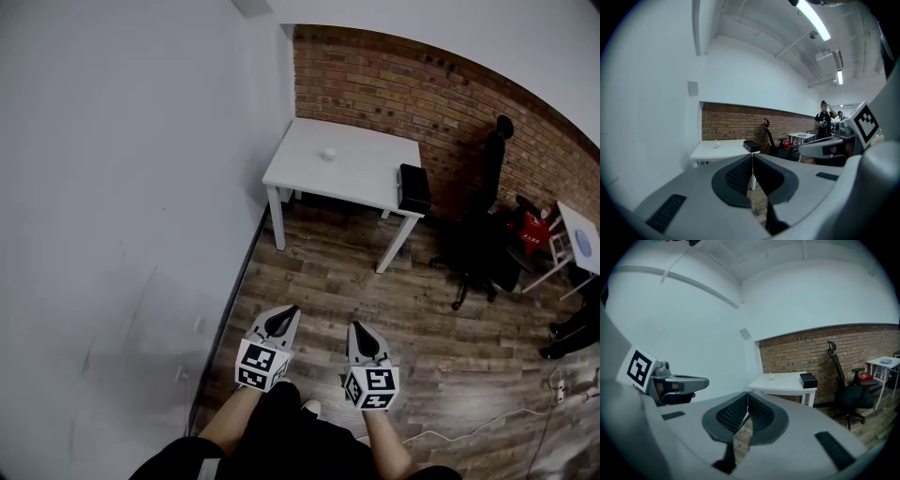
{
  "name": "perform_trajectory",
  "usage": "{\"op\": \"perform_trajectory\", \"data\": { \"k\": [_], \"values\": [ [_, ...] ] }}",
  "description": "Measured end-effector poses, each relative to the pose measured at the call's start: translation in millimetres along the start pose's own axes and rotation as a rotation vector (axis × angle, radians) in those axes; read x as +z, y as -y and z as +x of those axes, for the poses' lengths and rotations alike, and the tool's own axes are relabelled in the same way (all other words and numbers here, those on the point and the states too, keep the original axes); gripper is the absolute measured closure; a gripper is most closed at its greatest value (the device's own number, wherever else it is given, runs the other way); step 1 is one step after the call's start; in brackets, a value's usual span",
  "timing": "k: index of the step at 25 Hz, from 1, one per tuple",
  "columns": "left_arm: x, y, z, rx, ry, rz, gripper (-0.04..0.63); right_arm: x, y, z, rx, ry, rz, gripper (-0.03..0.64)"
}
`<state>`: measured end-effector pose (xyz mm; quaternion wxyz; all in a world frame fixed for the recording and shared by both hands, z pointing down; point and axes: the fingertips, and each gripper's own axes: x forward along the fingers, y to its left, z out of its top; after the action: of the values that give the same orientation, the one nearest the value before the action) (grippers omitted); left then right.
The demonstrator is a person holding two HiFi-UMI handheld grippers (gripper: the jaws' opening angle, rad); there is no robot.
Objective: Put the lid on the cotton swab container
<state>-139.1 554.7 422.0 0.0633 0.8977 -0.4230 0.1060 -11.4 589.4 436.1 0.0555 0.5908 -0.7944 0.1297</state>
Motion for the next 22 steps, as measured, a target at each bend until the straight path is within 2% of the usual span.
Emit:
{"op": "perform_trajectory", "data": {
  "k": [8,14,22],
  "values": [
    [-1,9,25,-0.011,-0.008,-0.005,0.58,-3,16,8,0.009,-0.007,0.009,0.595],
    [1,-2,60,-0.022,-0.01,-0.01,0.579,1,38,33,-0.002,-0.006,0.015,0.595],
    [23,-22,115,-0.06,0.007,0.016,0.58,22,64,77,-0.028,-0.001,0.013,0.595]
  ]
}}
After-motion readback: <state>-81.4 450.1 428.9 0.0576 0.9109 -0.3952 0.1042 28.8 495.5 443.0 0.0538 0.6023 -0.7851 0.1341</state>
